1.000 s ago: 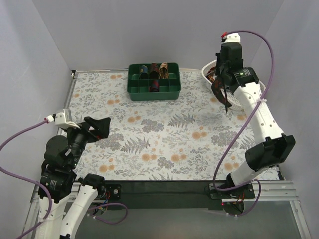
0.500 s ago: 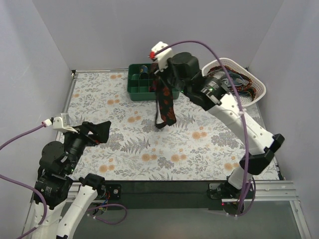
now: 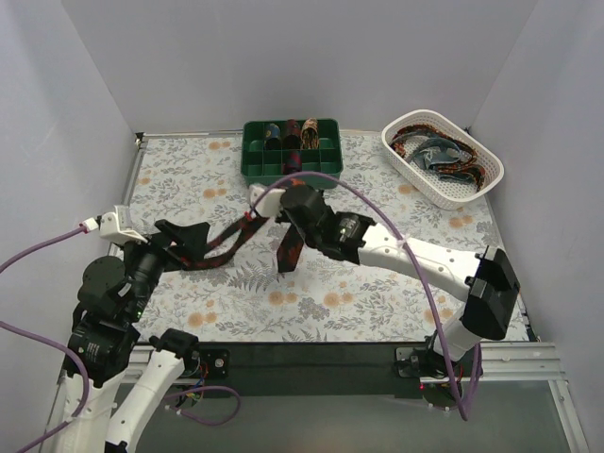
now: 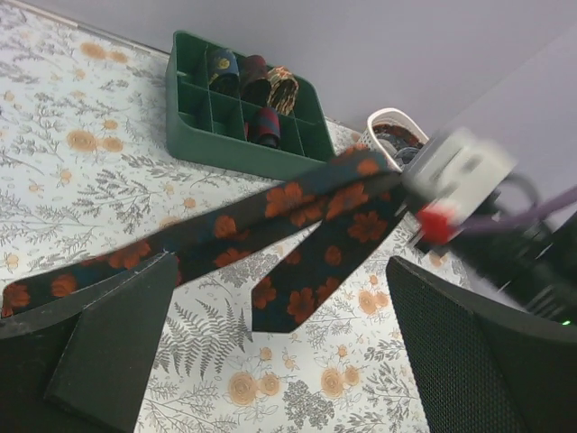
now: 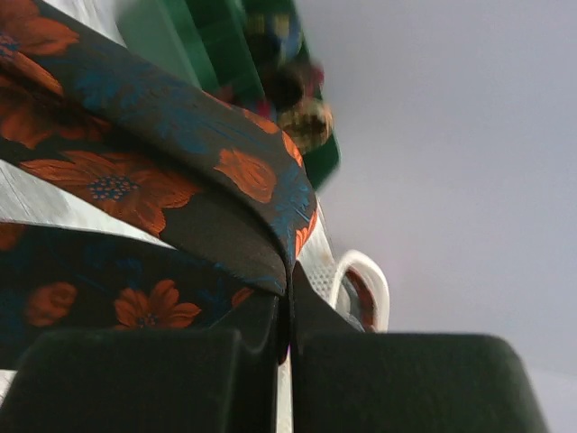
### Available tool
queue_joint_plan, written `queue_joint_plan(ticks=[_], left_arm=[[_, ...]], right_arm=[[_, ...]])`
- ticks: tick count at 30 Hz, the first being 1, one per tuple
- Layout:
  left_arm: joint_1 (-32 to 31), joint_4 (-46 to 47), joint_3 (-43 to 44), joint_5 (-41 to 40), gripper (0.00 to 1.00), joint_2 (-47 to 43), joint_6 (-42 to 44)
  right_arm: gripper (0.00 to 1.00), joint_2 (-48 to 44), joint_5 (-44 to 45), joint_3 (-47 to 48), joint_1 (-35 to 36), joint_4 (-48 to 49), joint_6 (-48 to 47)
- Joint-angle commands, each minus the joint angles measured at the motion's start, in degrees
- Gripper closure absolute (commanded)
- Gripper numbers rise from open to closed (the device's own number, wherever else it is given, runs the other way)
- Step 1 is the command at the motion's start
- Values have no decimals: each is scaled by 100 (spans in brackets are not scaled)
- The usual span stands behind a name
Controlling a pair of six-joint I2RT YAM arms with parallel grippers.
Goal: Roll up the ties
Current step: Move the tie to the center of the board
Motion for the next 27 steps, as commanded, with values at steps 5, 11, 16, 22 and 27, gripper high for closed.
queue_joint_plan(ticks=[5, 11, 16, 22, 27], left_arm=[[-24, -165, -302, -184, 5, 297, -443], [-24, -236, -899, -377, 7, 701, -1110], [-24, -16, -1611, -403, 9, 1342, -1620], [-6, 441, -1964, -876, 12, 2185, -1718], [274, 1073, -2086, -1019, 13, 2984, -1288]], right_arm=[[99, -690, 1656, -3193, 12, 3266, -1982], [99, -856, 1622, -3932, 188, 3258, -1165], [99, -1032, 1516, -4467, 188, 3249, -813], [99, -1261, 1262, -4715, 188, 3108, -461], [99, -1217, 1156, -4847, 179, 3091, -417]])
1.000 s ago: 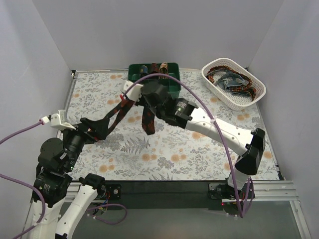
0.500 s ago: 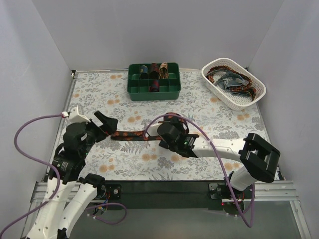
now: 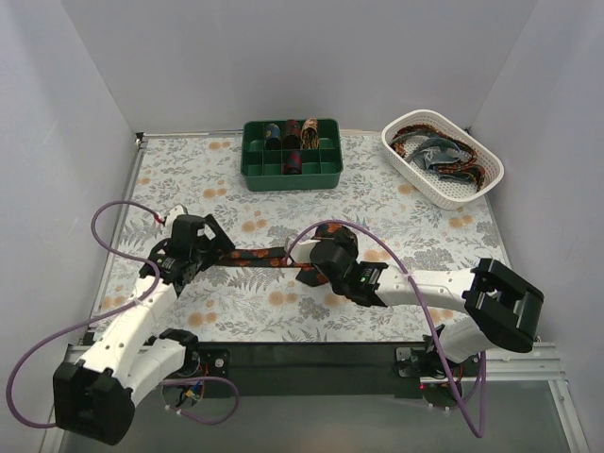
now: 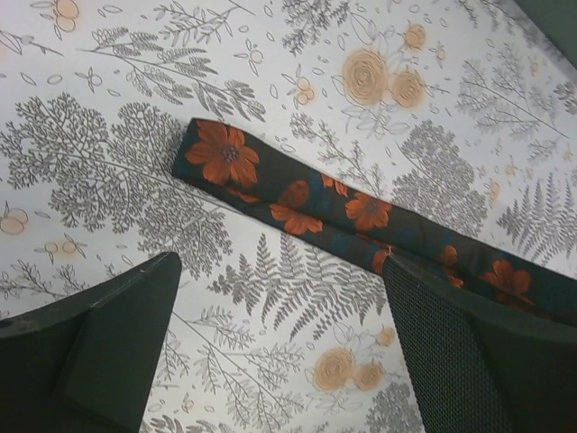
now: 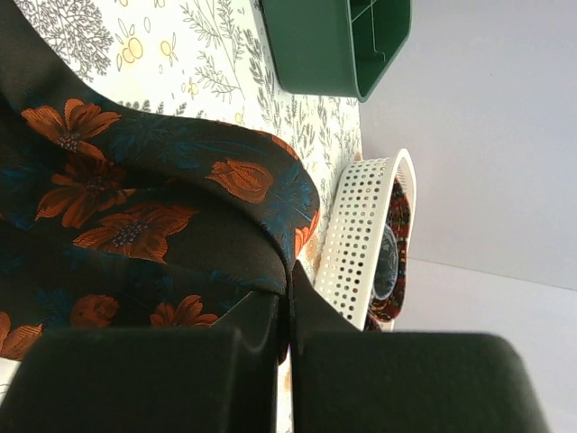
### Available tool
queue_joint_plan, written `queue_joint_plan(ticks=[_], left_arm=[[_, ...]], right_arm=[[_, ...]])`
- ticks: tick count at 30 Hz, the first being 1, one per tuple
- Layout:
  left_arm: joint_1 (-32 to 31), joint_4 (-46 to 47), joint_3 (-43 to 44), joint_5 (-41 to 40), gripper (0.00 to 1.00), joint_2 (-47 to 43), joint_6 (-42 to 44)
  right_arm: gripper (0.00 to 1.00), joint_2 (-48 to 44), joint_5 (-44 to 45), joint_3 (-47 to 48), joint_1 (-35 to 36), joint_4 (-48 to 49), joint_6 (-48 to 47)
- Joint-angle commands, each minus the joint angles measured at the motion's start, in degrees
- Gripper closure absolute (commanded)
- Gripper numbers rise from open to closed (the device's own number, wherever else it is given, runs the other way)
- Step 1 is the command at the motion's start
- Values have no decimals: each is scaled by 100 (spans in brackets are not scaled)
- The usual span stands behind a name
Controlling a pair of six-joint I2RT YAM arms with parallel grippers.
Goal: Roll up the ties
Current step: Move the tie to the center of the board, then flatten the tie
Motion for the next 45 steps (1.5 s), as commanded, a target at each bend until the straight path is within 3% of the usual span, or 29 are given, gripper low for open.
queue_joint_plan(ticks=[1, 7, 13, 16, 25, 30, 33, 34, 36, 39, 45], left_arm=[[311, 606, -67, -308, 13, 422, 288], [883, 1248, -129, 350, 21, 1318, 631], [1244, 1503, -243, 763, 30, 1601, 1115], [1367, 1687, -374, 930, 31, 1794, 1203], [1421, 2171, -559, 957, 47, 2357, 1194], [1421, 2136, -656, 1107, 66, 2357, 1247], [1421, 2162, -647, 1080, 83, 2296, 1247], [1421, 2180, -630, 1080, 97, 2243, 1247], [1421, 2145, -586, 1063, 100, 2155, 1230], [1421, 1795, -201, 1028, 100, 1839, 1212], [1421, 1073, 1530, 1351, 100, 1733, 1054]], right_arm=[[99, -137, -83, -82, 22, 223, 224], [99, -225, -268, -109, 22, 197, 224], [99, -181, -373, -47, 22, 47, 276], [99, -137, -374, -30, 22, -5, 285], [99, -23, -286, 41, 13, -67, 197], [99, 47, -250, 85, -31, -84, 197], [99, 152, -207, 129, -136, -85, 75], [99, 179, -180, 181, -232, -85, 5], [99, 214, -84, 243, -373, -84, -240], [99, 127, -40, 410, -907, -41, -697], [99, -190, 233, 980, -1832, 530, -2279]])
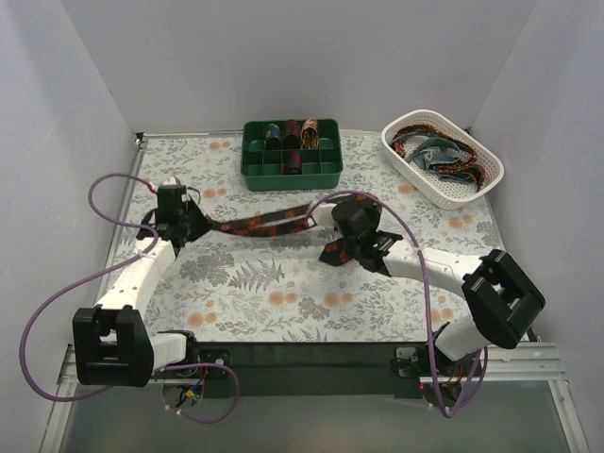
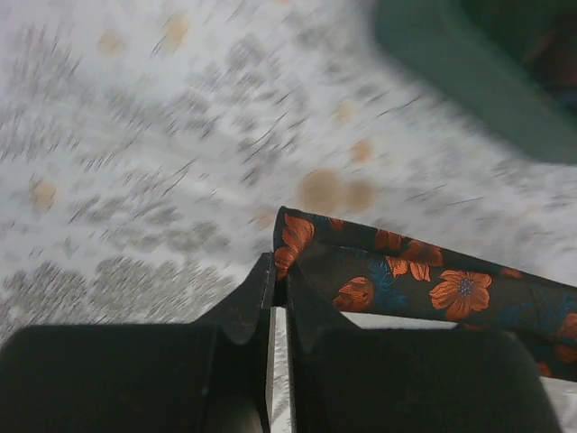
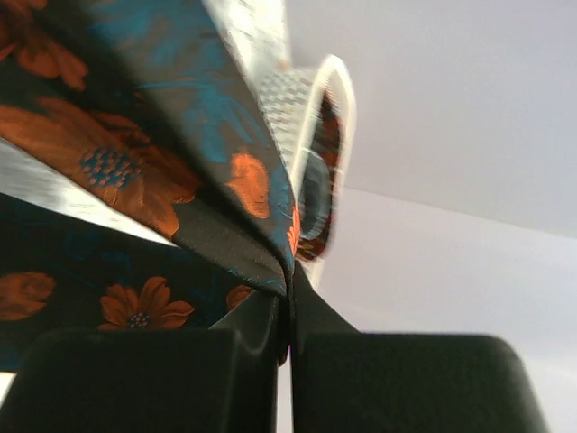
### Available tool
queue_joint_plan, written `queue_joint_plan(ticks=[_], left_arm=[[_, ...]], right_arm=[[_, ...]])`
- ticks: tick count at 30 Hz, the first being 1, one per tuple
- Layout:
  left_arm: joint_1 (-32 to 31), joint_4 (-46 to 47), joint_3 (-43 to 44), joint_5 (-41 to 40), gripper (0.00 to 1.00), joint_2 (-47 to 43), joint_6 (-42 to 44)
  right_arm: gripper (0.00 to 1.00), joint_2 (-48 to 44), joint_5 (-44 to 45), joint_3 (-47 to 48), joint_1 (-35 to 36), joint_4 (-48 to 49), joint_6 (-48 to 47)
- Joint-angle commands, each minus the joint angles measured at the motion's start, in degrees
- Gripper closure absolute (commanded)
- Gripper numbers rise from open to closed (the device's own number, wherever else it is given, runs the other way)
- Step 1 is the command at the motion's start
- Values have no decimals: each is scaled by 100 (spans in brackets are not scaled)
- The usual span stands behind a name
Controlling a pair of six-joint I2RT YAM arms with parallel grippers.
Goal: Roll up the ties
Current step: Flatten the tie
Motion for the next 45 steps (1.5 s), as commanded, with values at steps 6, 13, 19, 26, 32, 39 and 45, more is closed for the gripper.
queue_joint_plan(ticks=[6, 13, 19, 26, 32, 39, 45], left_arm=[[-31, -395, 2047, 858, 100, -52, -345], [-31, -308, 959, -389, 100, -429, -213], [-22, -307, 194, -1391, 100, -702, -133], [-22, -369, -18, -2165, 100, -852, -28], [-22, -316, -299, -2192, 100, -992, -28], [-22, -343, -466, -2148, 100, -1203, -72], [-57, -351, -475, -2060, 100, -1256, -63]], right_arm=[[95, -633, 11, 1168, -597, 677, -1865], [81, -256, -174, 466, -62, 529, -971], [63, 272, -655, 692, 694, -990, 1208], [38, -157, -2158, 1195, 714, -2416, 4003], [29, -895, -3633, 652, -496, -2548, 6232], [39, -1388, -4225, -192, -1668, -2373, 8176], [50, -1284, -4839, -852, -2661, -1776, 9295]])
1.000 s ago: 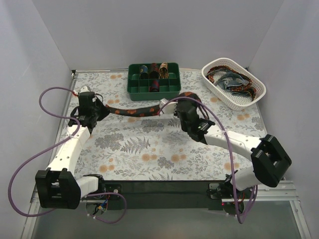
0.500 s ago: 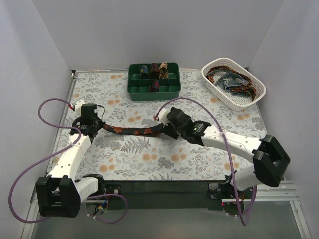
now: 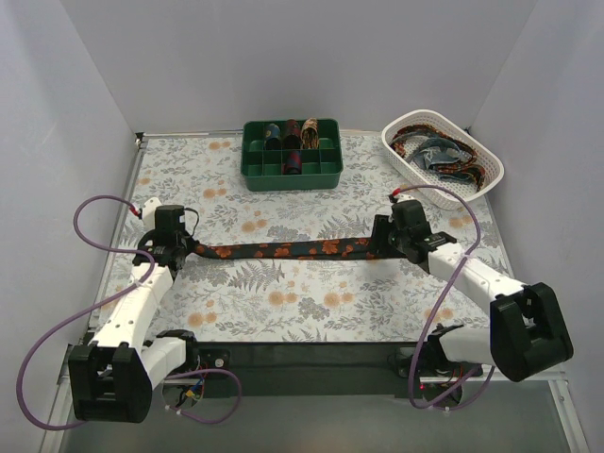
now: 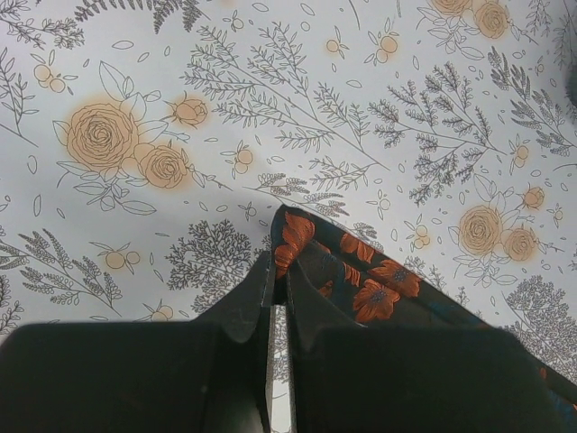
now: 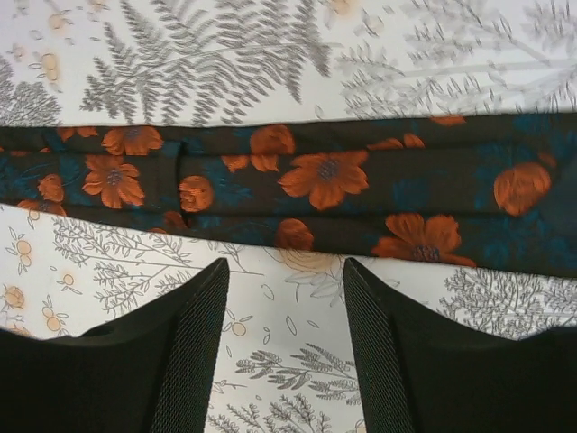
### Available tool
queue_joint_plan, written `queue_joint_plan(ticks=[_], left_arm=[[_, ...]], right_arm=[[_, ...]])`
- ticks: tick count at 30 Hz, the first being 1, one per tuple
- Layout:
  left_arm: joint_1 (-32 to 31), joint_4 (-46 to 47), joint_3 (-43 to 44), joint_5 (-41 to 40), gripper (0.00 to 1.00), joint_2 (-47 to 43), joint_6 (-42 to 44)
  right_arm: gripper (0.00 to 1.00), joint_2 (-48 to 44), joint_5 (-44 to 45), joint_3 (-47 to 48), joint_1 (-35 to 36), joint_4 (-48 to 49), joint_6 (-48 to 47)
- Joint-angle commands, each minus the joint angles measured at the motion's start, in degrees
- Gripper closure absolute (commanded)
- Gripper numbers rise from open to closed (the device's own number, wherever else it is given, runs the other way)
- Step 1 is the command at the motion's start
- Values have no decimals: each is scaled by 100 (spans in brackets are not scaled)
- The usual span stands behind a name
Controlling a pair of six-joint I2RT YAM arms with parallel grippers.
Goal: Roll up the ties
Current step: Flatten the tie
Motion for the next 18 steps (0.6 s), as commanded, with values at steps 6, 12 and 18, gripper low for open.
queue_joint_plan(ticks=[6, 12, 18], left_arm=[[-42, 73, 65, 17, 100, -128, 40], [-42, 29, 241, 201, 100, 21, 57], [-33, -208, 390, 868, 100, 180, -267]], right_arm=[[51, 500, -476, -340, -710, 777, 1364], [51, 1475, -546, -42, -1211, 1059, 1250], [45, 2767, -854, 1317, -1686, 1015, 706]])
